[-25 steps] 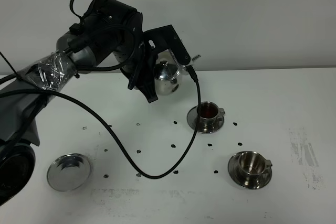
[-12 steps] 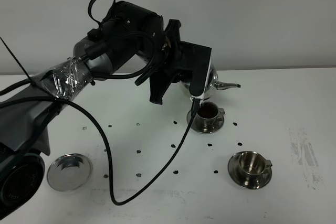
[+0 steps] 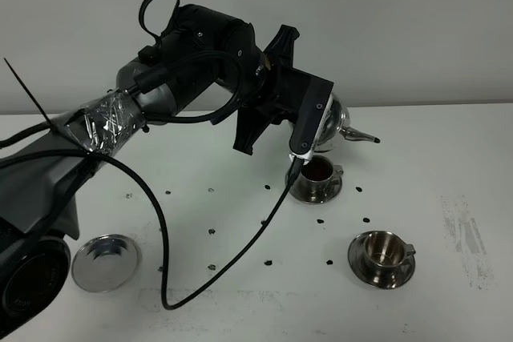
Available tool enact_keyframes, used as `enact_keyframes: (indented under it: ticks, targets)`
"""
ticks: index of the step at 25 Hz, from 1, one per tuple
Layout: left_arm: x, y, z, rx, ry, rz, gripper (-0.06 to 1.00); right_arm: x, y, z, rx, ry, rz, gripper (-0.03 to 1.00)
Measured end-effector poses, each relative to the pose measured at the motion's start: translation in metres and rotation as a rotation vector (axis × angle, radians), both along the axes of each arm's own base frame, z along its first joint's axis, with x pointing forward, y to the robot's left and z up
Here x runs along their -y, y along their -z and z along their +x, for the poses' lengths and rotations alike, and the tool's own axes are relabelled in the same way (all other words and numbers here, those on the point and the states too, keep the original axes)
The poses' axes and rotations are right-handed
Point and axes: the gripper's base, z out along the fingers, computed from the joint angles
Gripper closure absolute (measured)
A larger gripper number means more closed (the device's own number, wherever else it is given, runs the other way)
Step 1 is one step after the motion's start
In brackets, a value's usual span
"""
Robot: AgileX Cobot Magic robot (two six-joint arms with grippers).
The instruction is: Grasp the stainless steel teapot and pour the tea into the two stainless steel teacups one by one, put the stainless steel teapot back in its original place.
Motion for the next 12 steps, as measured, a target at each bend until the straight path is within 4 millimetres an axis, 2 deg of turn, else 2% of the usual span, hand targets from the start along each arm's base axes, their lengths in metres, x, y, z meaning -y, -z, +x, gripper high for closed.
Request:
enact_keyframes:
  ticks: [6, 12]
  targets:
    - [0.012, 0.001, -0.005, 0.024, 0.059, 0.000, 0.69, 0.000, 0.000, 0.000, 0.000, 0.000, 0.000, 0.54]
    - [0.022, 0.013, -0.008, 0.034, 0.111, 0.034, 0.69, 0.000, 0.000, 0.000, 0.000, 0.000, 0.000, 0.54]
